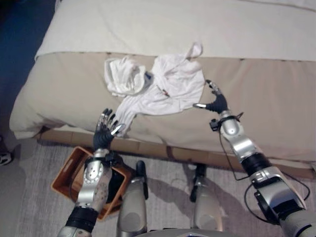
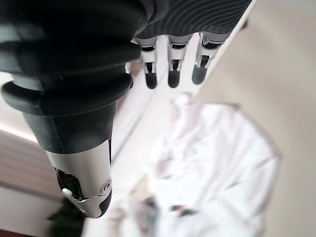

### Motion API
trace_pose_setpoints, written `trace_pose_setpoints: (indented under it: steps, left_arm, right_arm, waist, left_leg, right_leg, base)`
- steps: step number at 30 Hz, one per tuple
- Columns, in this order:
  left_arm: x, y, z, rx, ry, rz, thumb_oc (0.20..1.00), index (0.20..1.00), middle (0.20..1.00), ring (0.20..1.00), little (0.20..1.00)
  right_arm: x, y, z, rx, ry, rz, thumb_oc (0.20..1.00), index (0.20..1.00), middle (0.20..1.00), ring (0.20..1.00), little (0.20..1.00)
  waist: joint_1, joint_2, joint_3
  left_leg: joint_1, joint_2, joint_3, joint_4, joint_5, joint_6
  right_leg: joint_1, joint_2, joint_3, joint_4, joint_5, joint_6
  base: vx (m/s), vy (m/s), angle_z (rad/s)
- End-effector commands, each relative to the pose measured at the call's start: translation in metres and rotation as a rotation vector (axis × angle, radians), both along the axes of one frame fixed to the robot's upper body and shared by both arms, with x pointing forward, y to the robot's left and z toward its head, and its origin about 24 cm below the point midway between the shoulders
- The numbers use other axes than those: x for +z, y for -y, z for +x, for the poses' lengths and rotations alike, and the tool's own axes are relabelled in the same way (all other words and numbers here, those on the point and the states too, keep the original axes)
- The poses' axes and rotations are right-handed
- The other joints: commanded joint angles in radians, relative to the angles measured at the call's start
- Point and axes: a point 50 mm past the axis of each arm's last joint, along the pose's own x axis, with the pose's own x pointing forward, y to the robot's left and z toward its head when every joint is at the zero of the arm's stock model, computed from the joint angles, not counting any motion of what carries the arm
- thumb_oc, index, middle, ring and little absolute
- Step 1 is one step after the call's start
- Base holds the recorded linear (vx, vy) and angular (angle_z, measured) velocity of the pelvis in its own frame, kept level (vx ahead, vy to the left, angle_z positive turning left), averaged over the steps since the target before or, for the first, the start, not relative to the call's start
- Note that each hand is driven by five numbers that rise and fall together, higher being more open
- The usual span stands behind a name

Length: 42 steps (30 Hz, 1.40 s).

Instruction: Pick up clothes into the bucket

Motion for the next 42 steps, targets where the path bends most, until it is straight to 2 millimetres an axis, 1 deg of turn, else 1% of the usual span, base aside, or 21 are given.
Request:
trace_pose_setpoints:
  steps: [1, 3, 4, 5, 7, 8, 9, 10, 11, 13, 14, 16, 17, 18, 19, 20, 26, 30, 35, 37, 42]
  left_arm:
    - [0.030, -0.002, -0.001, 0.020, 0.153, 0.060, 1.000, 1.000, 1.000, 1.000, 1.000]
    - [0.033, -0.005, 0.000, 0.020, 0.164, 0.064, 1.000, 1.000, 1.000, 1.000, 1.000]
    - [0.033, -0.005, 0.000, 0.020, 0.164, 0.064, 1.000, 1.000, 1.000, 1.000, 1.000]
    - [0.033, -0.007, 0.002, 0.021, 0.158, 0.082, 1.000, 1.000, 1.000, 1.000, 1.000]
    - [0.034, -0.008, 0.003, 0.022, 0.158, 0.090, 1.000, 1.000, 1.000, 1.000, 1.000]
    - [0.037, -0.008, 0.005, 0.021, 0.167, 0.100, 1.000, 1.000, 1.000, 1.000, 1.000]
    - [0.037, -0.008, 0.005, 0.021, 0.168, 0.100, 1.000, 1.000, 1.000, 1.000, 1.000]
    - [0.041, -0.007, 0.007, 0.018, 0.182, 0.108, 1.000, 1.000, 1.000, 1.000, 1.000]
    - [0.047, -0.006, 0.008, 0.014, 0.206, 0.119, 1.000, 1.000, 1.000, 1.000, 1.000]
    - [0.048, -0.004, 0.008, 0.015, 0.210, 0.110, 1.000, 1.000, 1.000, 1.000, 1.000]
    - [0.050, -0.001, 0.008, 0.016, 0.220, 0.103, 1.000, 1.000, 1.000, 1.000, 1.000]
    - [0.052, -0.001, 0.007, 0.022, 0.229, 0.100, 1.000, 1.000, 1.000, 1.000, 1.000]
    - [0.054, 0.003, 0.006, 0.020, 0.238, 0.091, 1.000, 1.000, 1.000, 1.000, 1.000]
    - [0.055, 0.003, 0.006, 0.020, 0.243, 0.090, 1.000, 1.000, 1.000, 1.000, 1.000]
    - [0.055, 0.005, 0.005, 0.013, 0.242, 0.084, 1.000, 1.000, 1.000, 1.000, 1.000]
    - [0.055, 0.007, 0.004, 0.011, 0.246, 0.075, 1.000, 1.000, 1.000, 1.000, 1.000]
    - [0.061, 0.016, 0.004, -0.005, 0.273, 0.056, 1.000, 1.000, 1.000, 1.000, 1.000]
    - [0.065, 0.022, 0.004, -0.030, 0.290, 0.059, 1.000, 1.000, 1.000, 1.000, 1.000]
    - [0.070, 0.025, 0.005, -0.053, 0.316, 0.056, 1.000, 1.000, 1.000, 1.000, 1.000]
    - [0.072, 0.026, 0.004, -0.064, 0.324, 0.048, 1.000, 1.000, 1.000, 1.000, 1.000]
    - [0.077, 0.027, 0.004, -0.074, 0.347, 0.047, 1.000, 1.000, 1.000, 1.000, 1.000]
  right_arm:
    - [0.062, -0.004, 0.014, -0.026, 0.208, -0.077, 1.000, 1.000, 1.000, 1.000, 1.000]
    - [0.078, 0.002, 0.022, -0.076, 0.231, -0.108, 1.000, 1.000, 1.000, 1.000, 1.000]
    - [0.078, 0.002, 0.022, -0.076, 0.231, -0.108, 1.000, 1.000, 1.000, 1.000, 1.000]
    - [0.093, 0.009, 0.027, -0.116, 0.245, -0.143, 1.000, 1.000, 1.000, 1.000, 1.000]
    - [0.100, 0.013, 0.027, -0.130, 0.257, -0.162, 1.000, 1.000, 1.000, 1.000, 1.000]
    - [0.109, 0.025, 0.029, -0.177, 0.264, -0.186, 1.000, 1.000, 1.000, 1.000, 1.000]
    - [0.109, 0.025, 0.029, -0.177, 0.266, -0.186, 1.000, 1.000, 1.000, 1.000, 1.000]
    - [0.114, 0.032, 0.030, -0.202, 0.261, -0.202, 1.000, 1.000, 1.000, 1.000, 1.000]
    - [0.127, 0.043, 0.032, -0.253, 0.259, -0.245, 1.000, 1.000, 1.000, 1.000, 1.000]
    - [0.132, 0.049, 0.032, -0.278, 0.254, -0.268, 1.000, 1.000, 1.000, 1.000, 1.000]
    - [0.141, 0.052, 0.031, -0.292, 0.271, -0.285, 1.000, 1.000, 1.000, 1.000, 1.000]
    - [0.148, 0.051, 0.031, -0.293, 0.290, -0.309, 1.000, 1.000, 1.000, 1.000, 1.000]
    - [0.151, 0.053, 0.031, -0.308, 0.284, -0.359, 1.000, 1.000, 1.000, 1.000, 1.000]
    - [0.153, 0.053, 0.031, -0.309, 0.290, -0.359, 1.000, 1.000, 1.000, 1.000, 1.000]
    - [0.154, 0.054, 0.032, -0.321, 0.287, -0.376, 1.000, 1.000, 1.000, 1.000, 1.000]
    - [0.158, 0.055, 0.031, -0.331, 0.296, -0.388, 1.000, 1.000, 1.000, 1.000, 1.000]
    - [0.165, 0.055, 0.031, -0.374, 0.328, -0.511, 1.000, 1.000, 1.000, 1.000, 1.000]
    - [0.151, 0.051, 0.037, -0.377, 0.253, -0.724, 1.000, 1.000, 1.000, 1.000, 1.000]
    - [0.139, 0.056, 0.040, -0.392, 0.152, -0.776, 1.000, 1.000, 1.000, 1.000, 1.000]
    - [0.137, 0.064, 0.040, -0.414, 0.110, -0.763, 1.000, 1.000, 1.000, 1.000, 1.000]
    - [0.142, 0.077, 0.036, -0.464, 0.105, -0.751, 1.000, 1.000, 1.000, 1.000, 1.000]
  waist:
    - [0.028, -0.012, 0.017]
    - [0.044, -0.015, 0.040]
    - [0.044, -0.015, 0.040]
    - [0.064, -0.024, 0.060]
    - [0.069, -0.027, 0.067]
    - [0.081, -0.028, 0.084]
    - [0.080, -0.027, 0.083]
    - [0.085, -0.024, 0.085]
    - [0.097, -0.020, 0.085]
    - [0.101, -0.016, 0.085]
    - [0.104, -0.011, 0.085]
    - [0.104, -0.008, 0.085]
    - [0.109, -0.001, 0.085]
    - [0.108, 0.000, 0.085]
    - [0.111, 0.004, 0.085]
    - [0.112, 0.008, 0.085]
    - [0.114, 0.025, 0.085]
    - [0.122, 0.037, 0.085]
    - [0.135, 0.050, 0.085]
    - [0.144, 0.060, 0.085]
    - [0.157, 0.073, 0.085]
  left_leg:
    - [-0.062, 0.008, -0.031, -0.012, 0.040, 0.002]
    - [-0.112, 0.004, -0.034, 0.001, 0.045, 0.000]
    - [-0.112, 0.004, -0.034, 0.001, 0.045, 0.000]
    - [-0.164, 0.000, -0.047, 0.022, 0.046, 0.000]
    - [-0.184, -0.001, -0.055, 0.031, 0.045, 0.000]
    - [-0.226, -0.004, -0.069, 0.051, 0.044, 0.000]
    - [-0.231, -0.004, -0.070, 0.054, 0.043, 0.000]
    - [-0.260, -0.010, -0.079, 0.066, 0.041, 0.002]
    - [-0.314, -0.021, -0.099, 0.088, 0.041, 0.005]
    - [-0.342, -0.027, -0.106, 0.105, 0.037, 0.007]
    - [-0.386, -0.030, -0.115, 0.130, 0.031, 0.011]
    - [-0.410, -0.030, -0.120, 0.146, 0.026, 0.012]
    - [-0.433, -0.032, -0.133, 0.181, -0.016, 0.005]
    - [-0.453, -0.034, -0.128, 0.177, 0.015, 0.014]
    - [-0.454, -0.035, -0.137, 0.202, -0.024, 0.007]
    - [-0.472, -0.036, -0.140, 0.217, -0.029, 0.008]
    - [-0.535, -0.042, -0.152, 0.250, -0.033, 0.010]
    - [-0.554, -0.048, -0.162, 0.249, -0.029, 0.009]
    - [-0.567, -0.061, -0.169, 0.246, -0.024, 0.007]
    - [-0.574, -0.068, -0.171, 0.245, -0.022, 0.007]
    - [-0.593, -0.078, -0.172, 0.248, -0.018, 0.006]
  right_leg:
    - [0.016, -0.081, -0.015, 0.152, -0.003, 0.080]
    - [-0.022, -0.089, -0.024, 0.169, -0.003, 0.080]
    - [-0.023, -0.089, -0.024, 0.170, -0.003, 0.080]
    - [-0.061, -0.093, -0.028, 0.196, -0.013, 0.076]
    - [-0.078, -0.094, -0.028, 0.211, -0.017, 0.076]
    - [-0.106, -0.097, -0.029, 0.237, -0.027, 0.076]
    - [-0.110, -0.097, -0.029, 0.240, -0.029, 0.076]
    - [-0.134, -0.095, -0.025, 0.252, -0.036, 0.074]
    - [-0.183, -0.090, -0.019, 0.285, -0.050, 0.068]
    - [-0.206, -0.089, -0.016, 0.305, -0.061, 0.064]
    - [-0.251, -0.084, -0.017, 0.339, -0.078, 0.056]
    - [-0.277, -0.084, -0.015, 0.360, -0.089, 0.053]
    - [-0.305, -0.081, -0.004, 0.405, -0.135, 0.055]
    - [-0.321, -0.083, -0.011, 0.396, -0.109, 0.045]
    - [-0.326, -0.079, 0.001, 0.424, -0.144, 0.052]
    - [-0.344, -0.078, 0.005, 0.440, -0.152, 0.050]
    - [-0.419, -0.078, 0.011, 0.502, -0.178, 0.044]
    - [-0.444, -0.082, 0.006, 0.523, -0.190, 0.043]
    - [-0.457, -0.094, -0.001, 0.540, -0.198, 0.044]
    - [-0.461, -0.102, -0.006, 0.551, -0.204, 0.044]
    - [-0.478, -0.116, -0.011, 0.572, -0.211, 0.048]
  base:
    - [-0.02, -0.014, 0.09]
    - [-0.04, -0.019, 0.12]
    - [-0.03, -0.035, 0.04]
    - [-0.01, -0.031, 0.01]
    - [-0.01, -0.053, 0.05]
    - [-0.01, -0.059, 0.06]
    - [-0.01, -0.072, 0.16]
    - [0.00, -0.057, 0.27]
    - [0.00, -0.058, 0.37]
    - [0.00, -0.014, 0.36]
    - [0.01, 0.003, 0.25]
    - [0.05, -0.007, 0.15]
    - [0.02, 0.002, 0.13]
    - [0.09, -0.024, 0.11]
    - [0.01, 0.001, 0.06]
    - [0.09, -0.022, 0.05]
    - [0.00, -0.002, 0.01]
    - [0.00, 0.000, 0.00]
    - [0.00, -0.015, 0.08]
    - [0.00, -0.007, 0.12]
    - [0.00, 0.000, 0.10]
